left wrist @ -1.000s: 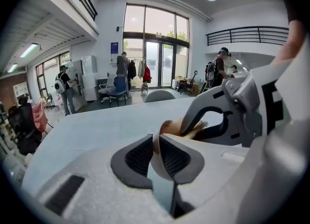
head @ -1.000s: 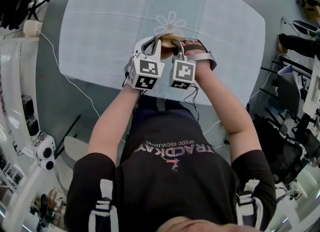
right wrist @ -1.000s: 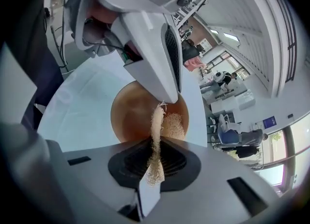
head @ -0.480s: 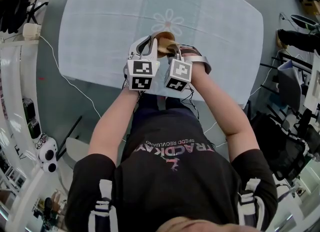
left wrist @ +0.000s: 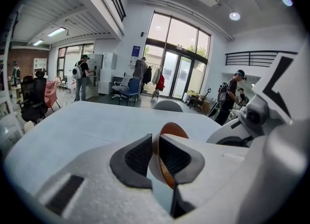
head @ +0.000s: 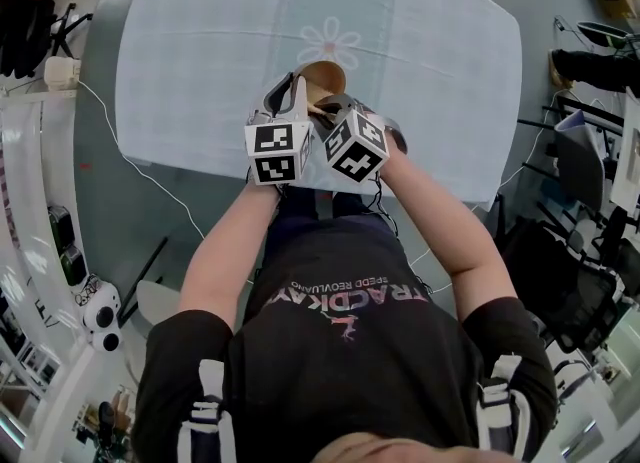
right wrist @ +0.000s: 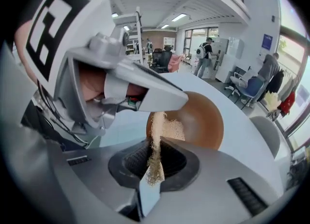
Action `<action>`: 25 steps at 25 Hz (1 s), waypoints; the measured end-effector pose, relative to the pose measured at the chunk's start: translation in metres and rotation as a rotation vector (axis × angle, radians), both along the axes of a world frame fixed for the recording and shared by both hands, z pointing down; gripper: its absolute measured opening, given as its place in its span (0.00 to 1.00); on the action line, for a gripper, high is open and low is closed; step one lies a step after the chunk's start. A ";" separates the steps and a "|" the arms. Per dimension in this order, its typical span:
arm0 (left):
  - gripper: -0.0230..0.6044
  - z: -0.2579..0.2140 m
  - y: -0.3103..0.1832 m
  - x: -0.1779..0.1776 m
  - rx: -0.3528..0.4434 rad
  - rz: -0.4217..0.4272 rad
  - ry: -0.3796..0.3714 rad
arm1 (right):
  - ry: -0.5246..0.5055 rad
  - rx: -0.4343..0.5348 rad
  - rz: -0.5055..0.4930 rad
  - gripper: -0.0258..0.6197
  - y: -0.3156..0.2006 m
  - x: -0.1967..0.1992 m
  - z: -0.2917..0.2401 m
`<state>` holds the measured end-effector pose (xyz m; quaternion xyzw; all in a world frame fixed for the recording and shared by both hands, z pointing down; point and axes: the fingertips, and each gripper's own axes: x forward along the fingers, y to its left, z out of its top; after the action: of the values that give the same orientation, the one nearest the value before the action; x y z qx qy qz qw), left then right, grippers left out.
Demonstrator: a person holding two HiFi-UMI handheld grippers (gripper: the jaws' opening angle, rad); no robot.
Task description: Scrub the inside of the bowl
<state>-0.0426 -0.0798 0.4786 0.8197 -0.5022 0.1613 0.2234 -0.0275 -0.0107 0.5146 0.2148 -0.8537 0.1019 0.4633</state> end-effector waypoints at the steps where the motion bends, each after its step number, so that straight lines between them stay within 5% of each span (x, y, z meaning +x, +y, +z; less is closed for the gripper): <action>1: 0.12 0.000 0.000 0.000 0.000 -0.011 0.009 | -0.024 -0.018 0.015 0.09 0.001 -0.002 -0.002; 9: 0.12 0.002 0.004 0.004 -0.004 -0.002 0.010 | 0.005 -0.028 -0.035 0.09 0.007 0.003 0.001; 25: 0.10 0.023 0.006 0.010 -0.012 0.138 -0.135 | 0.375 0.199 -0.188 0.09 -0.027 0.049 0.026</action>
<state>-0.0331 -0.0742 0.5020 0.8382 -0.4574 0.2343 0.1825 0.0215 -0.0377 0.5409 0.1940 -0.7749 -0.0680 0.5978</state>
